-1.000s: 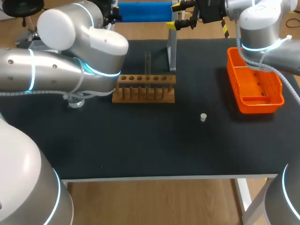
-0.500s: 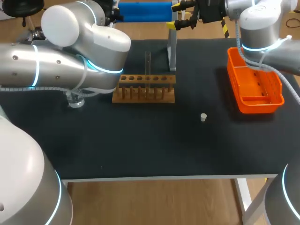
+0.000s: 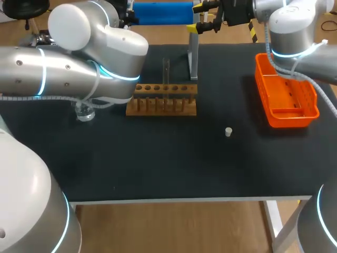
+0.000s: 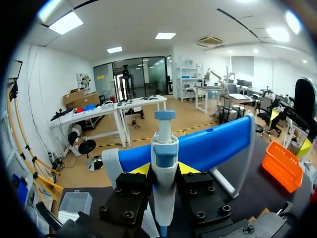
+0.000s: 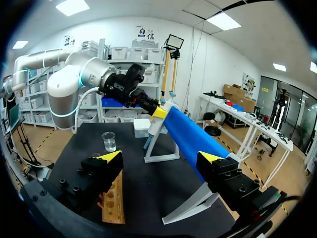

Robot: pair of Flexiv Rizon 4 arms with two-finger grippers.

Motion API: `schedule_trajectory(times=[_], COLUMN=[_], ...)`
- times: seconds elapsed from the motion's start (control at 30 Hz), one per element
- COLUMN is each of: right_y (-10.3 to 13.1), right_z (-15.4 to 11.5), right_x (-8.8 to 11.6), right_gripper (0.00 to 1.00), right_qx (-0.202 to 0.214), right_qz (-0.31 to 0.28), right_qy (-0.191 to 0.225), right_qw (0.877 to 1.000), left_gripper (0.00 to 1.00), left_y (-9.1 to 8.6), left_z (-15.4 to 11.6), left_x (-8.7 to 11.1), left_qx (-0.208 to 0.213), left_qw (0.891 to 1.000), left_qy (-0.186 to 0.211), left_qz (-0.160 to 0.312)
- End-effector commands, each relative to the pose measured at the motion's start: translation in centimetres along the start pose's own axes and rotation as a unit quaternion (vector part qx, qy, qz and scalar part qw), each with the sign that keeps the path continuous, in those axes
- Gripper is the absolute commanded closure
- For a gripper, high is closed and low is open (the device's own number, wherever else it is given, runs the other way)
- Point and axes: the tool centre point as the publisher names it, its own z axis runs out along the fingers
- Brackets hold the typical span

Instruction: Invert the test tube, pick up the pipette, mount the tip to pipette, aspirate from beaker and dispense into the tube, eject the tip, return the pipette, and cap with the stopper.

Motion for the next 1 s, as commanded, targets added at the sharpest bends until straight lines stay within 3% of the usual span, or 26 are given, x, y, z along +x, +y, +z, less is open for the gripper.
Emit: schedule_trajectory(times=[0.03, 0.43, 1.0], right_y=[0.0, 0.0, 0.0], right_z=[-0.1, -0.1, -0.1], right_x=[-0.1, -0.1, -0.1], right_gripper=[0.00, 0.00, 0.00], right_qx=[0.001, 0.001, 0.001], right_qz=[0.000, 0.000, 0.000], right_qy=[0.002, 0.002, 0.002], right_qw=[1.000, 1.000, 1.000], left_gripper=[1.00, 1.00, 1.00], left_y=[-0.3, -1.0, -1.0], left_z=[0.2, -0.2, 1.4], left_x=[-0.1, -0.2, -0.1], left_qx=[-0.001, 0.007, -0.014], left_qw=[1.000, 1.000, 1.000], left_qy=[-0.005, -0.011, -0.009], left_qz=[-0.001, 0.003, 0.009])
